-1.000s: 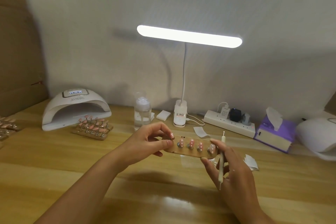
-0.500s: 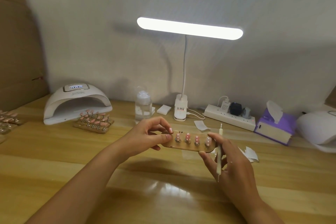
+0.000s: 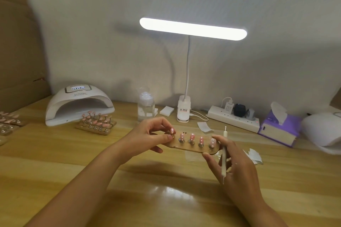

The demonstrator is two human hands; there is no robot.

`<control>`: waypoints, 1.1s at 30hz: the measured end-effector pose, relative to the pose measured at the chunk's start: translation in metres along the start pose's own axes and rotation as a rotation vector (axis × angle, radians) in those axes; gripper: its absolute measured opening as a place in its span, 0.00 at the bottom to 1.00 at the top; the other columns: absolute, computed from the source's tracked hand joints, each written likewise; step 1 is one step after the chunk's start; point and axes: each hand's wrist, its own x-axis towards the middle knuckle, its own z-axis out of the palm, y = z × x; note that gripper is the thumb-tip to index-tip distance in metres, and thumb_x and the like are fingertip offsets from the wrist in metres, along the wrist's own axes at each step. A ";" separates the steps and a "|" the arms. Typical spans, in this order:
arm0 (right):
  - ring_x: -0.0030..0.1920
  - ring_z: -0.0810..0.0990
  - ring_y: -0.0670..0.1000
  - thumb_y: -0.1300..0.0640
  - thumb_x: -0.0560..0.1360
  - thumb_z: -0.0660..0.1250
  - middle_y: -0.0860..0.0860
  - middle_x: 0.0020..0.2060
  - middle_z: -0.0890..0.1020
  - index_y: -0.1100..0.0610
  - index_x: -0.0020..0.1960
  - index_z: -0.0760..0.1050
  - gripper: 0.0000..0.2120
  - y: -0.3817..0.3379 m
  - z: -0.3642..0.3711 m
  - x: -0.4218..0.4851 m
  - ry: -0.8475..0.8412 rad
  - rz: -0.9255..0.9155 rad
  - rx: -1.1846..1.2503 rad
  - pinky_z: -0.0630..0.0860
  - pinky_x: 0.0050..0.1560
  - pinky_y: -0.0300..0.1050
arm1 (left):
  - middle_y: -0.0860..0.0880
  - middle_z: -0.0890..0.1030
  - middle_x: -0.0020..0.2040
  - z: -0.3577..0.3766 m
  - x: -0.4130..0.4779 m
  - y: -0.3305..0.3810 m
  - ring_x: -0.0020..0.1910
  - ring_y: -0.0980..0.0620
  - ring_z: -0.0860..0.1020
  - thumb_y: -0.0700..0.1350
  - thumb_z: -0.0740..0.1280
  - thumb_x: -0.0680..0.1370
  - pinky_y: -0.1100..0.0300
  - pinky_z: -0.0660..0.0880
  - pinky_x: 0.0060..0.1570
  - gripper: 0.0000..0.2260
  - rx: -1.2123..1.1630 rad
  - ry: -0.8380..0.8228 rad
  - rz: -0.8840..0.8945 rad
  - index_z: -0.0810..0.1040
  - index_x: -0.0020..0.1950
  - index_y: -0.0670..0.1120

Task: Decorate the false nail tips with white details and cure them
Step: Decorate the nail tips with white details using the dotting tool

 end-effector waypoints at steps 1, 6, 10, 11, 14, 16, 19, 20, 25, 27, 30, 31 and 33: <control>0.35 0.76 0.41 0.40 0.72 0.68 0.44 0.41 0.78 0.52 0.64 0.75 0.24 0.000 0.000 0.000 -0.001 0.001 -0.001 0.79 0.33 0.40 | 0.51 0.84 0.51 -0.001 0.000 0.000 0.49 0.52 0.84 0.40 0.70 0.78 0.58 0.81 0.41 0.03 -0.003 -0.002 -0.003 0.80 0.51 0.46; 0.35 0.76 0.42 0.40 0.72 0.67 0.43 0.41 0.77 0.54 0.64 0.76 0.25 -0.002 -0.001 0.001 0.004 -0.001 0.017 0.78 0.33 0.37 | 0.52 0.84 0.52 -0.002 -0.002 0.002 0.48 0.52 0.84 0.38 0.70 0.78 0.55 0.82 0.45 0.05 -0.013 -0.022 -0.029 0.80 0.52 0.44; 0.35 0.76 0.40 0.40 0.72 0.66 0.41 0.43 0.77 0.54 0.63 0.76 0.25 -0.003 -0.001 0.002 0.021 0.004 0.038 0.75 0.34 0.32 | 0.52 0.83 0.52 -0.001 0.000 0.003 0.47 0.55 0.83 0.37 0.72 0.76 0.55 0.82 0.47 0.08 -0.003 -0.053 -0.037 0.79 0.53 0.43; 0.35 0.76 0.40 0.39 0.72 0.66 0.41 0.44 0.77 0.54 0.63 0.76 0.25 -0.004 -0.001 0.002 0.023 0.006 0.037 0.75 0.34 0.31 | 0.52 0.83 0.52 0.000 0.000 0.003 0.46 0.56 0.82 0.37 0.72 0.75 0.56 0.82 0.48 0.09 0.001 -0.063 -0.036 0.78 0.54 0.42; 0.35 0.77 0.42 0.39 0.72 0.65 0.41 0.43 0.77 0.54 0.63 0.76 0.25 -0.003 -0.001 0.002 0.015 0.016 0.028 0.75 0.33 0.33 | 0.51 0.80 0.54 0.003 0.001 0.002 0.43 0.57 0.81 0.40 0.75 0.73 0.58 0.81 0.47 0.13 0.011 -0.089 -0.039 0.77 0.56 0.45; 0.35 0.77 0.42 0.39 0.73 0.64 0.41 0.42 0.77 0.55 0.63 0.77 0.26 -0.003 0.000 0.002 0.002 0.022 0.024 0.75 0.34 0.33 | 0.50 0.77 0.58 0.007 0.002 -0.001 0.40 0.59 0.81 0.44 0.77 0.72 0.60 0.80 0.45 0.17 0.027 -0.092 -0.070 0.77 0.57 0.50; 0.38 0.77 0.41 0.36 0.73 0.61 0.43 0.45 0.80 0.52 0.64 0.76 0.27 -0.004 0.002 0.002 -0.048 0.061 0.000 0.78 0.37 0.38 | 0.46 0.77 0.57 0.013 0.002 -0.009 0.39 0.61 0.80 0.46 0.78 0.70 0.63 0.78 0.42 0.20 -0.007 -0.110 -0.125 0.78 0.59 0.57; 0.40 0.77 0.41 0.35 0.73 0.60 0.42 0.46 0.80 0.48 0.65 0.74 0.27 -0.004 0.002 0.002 -0.068 0.083 -0.002 0.79 0.39 0.40 | 0.43 0.78 0.54 0.014 0.002 -0.012 0.40 0.60 0.80 0.44 0.78 0.70 0.64 0.78 0.42 0.20 -0.047 -0.103 -0.132 0.79 0.59 0.57; 0.45 0.79 0.42 0.28 0.75 0.45 0.35 0.49 0.78 0.34 0.67 0.63 0.25 0.001 -0.004 0.003 -0.041 0.297 0.083 0.73 0.42 0.42 | 0.47 0.84 0.47 0.007 0.002 -0.023 0.44 0.53 0.82 0.41 0.79 0.67 0.62 0.79 0.44 0.21 -0.269 -0.017 -0.155 0.82 0.58 0.50; 0.42 0.79 0.47 0.33 0.77 0.51 0.41 0.45 0.78 0.40 0.59 0.61 0.16 0.006 -0.009 0.005 0.009 0.379 0.100 0.74 0.42 0.50 | 0.50 0.85 0.45 0.001 0.003 -0.024 0.43 0.53 0.83 0.42 0.79 0.64 0.62 0.79 0.44 0.22 -0.316 0.023 -0.162 0.82 0.57 0.50; 0.42 0.77 0.53 0.56 0.80 0.62 0.42 0.42 0.76 0.49 0.53 0.68 0.05 0.014 -0.010 0.005 -0.086 0.253 -0.113 0.74 0.45 0.55 | 0.51 0.84 0.44 -0.003 0.005 -0.026 0.44 0.53 0.83 0.42 0.78 0.65 0.61 0.80 0.44 0.22 -0.308 0.082 -0.158 0.81 0.59 0.49; 0.45 0.77 0.53 0.60 0.79 0.64 0.42 0.45 0.78 0.49 0.54 0.72 0.07 0.017 -0.009 0.005 -0.150 0.230 -0.193 0.73 0.48 0.54 | 0.51 0.85 0.45 -0.003 0.006 -0.026 0.44 0.53 0.83 0.43 0.78 0.65 0.60 0.80 0.44 0.23 -0.307 0.093 -0.158 0.81 0.59 0.49; 0.53 0.76 0.52 0.61 0.79 0.63 0.43 0.53 0.79 0.46 0.59 0.77 0.14 0.023 -0.007 0.004 -0.258 0.244 -0.334 0.69 0.52 0.51 | 0.51 0.85 0.44 -0.001 0.006 -0.026 0.43 0.53 0.83 0.43 0.79 0.64 0.60 0.80 0.44 0.23 -0.296 0.096 -0.158 0.81 0.58 0.50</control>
